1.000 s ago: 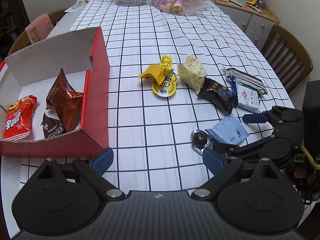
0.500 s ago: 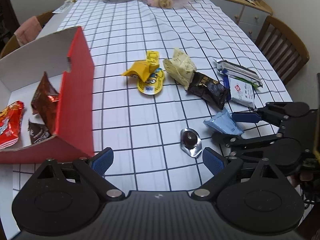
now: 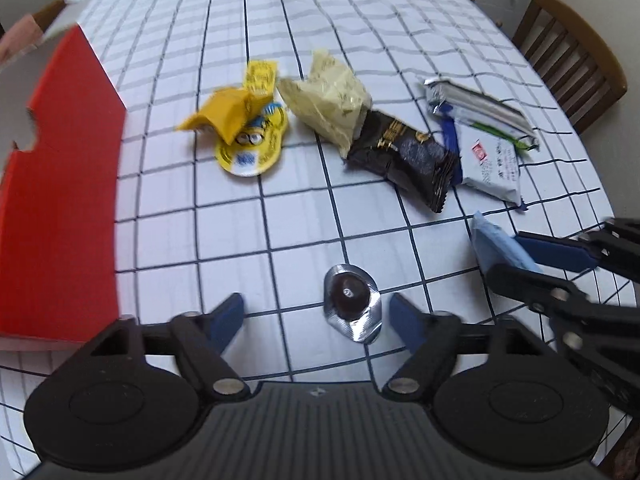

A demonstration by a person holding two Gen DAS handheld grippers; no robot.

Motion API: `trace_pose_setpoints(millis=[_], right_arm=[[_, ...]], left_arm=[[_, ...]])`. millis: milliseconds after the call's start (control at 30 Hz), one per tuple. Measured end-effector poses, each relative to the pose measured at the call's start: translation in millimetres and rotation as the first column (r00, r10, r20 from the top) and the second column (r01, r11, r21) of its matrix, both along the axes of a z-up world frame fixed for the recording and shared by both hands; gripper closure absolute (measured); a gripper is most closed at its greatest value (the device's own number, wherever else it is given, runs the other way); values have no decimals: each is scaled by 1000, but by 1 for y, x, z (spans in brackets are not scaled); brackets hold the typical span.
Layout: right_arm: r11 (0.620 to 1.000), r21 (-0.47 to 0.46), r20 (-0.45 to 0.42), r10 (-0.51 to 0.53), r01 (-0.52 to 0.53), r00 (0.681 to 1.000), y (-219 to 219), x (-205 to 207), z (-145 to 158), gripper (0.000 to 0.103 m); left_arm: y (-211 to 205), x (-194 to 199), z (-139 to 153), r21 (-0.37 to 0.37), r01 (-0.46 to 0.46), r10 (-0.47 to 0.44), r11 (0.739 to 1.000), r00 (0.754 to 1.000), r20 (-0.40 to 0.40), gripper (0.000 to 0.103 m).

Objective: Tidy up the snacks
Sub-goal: 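Grasp the light blue packet with the right tool while the left tool grasps the foil chocolate ball, then carry the blue packet and chocolate ball up and over into the box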

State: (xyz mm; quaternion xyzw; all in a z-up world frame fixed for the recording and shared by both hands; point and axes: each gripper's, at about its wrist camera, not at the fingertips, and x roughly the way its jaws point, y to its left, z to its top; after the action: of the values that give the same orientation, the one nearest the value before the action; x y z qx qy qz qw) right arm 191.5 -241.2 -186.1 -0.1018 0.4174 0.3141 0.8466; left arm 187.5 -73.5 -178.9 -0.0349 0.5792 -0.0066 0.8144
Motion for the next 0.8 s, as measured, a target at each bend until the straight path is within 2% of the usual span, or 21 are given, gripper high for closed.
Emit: trace_pose_setpoints(millis=[67, 233, 300, 400, 800], right_arm=[[1000, 11, -5, -11, 11, 1000, -4, 0, 2, 82], [999, 32, -10, -26, 26, 1000, -9, -1, 7, 84], [999, 37, -13, -32, 33, 999, -11, -1, 9, 84], [998, 43, -16, -44, 45, 999, -13, -2, 11, 85], [991, 91, -33, -100, 103, 994, -16, -13, 26, 87]], left_arm=[[-3, 3, -5, -1, 1, -1, 1000, 1000, -18, 40], [-8, 4, -4, 9, 6, -6, 1000, 1000, -5, 48], [-9, 5, -3, 22, 9, -9, 1000, 1000, 3, 62], [-8, 4, -2, 24, 15, -16, 1000, 1000, 11, 74], [9, -11, 6, -57, -32, 33, 998, 999, 28, 76]])
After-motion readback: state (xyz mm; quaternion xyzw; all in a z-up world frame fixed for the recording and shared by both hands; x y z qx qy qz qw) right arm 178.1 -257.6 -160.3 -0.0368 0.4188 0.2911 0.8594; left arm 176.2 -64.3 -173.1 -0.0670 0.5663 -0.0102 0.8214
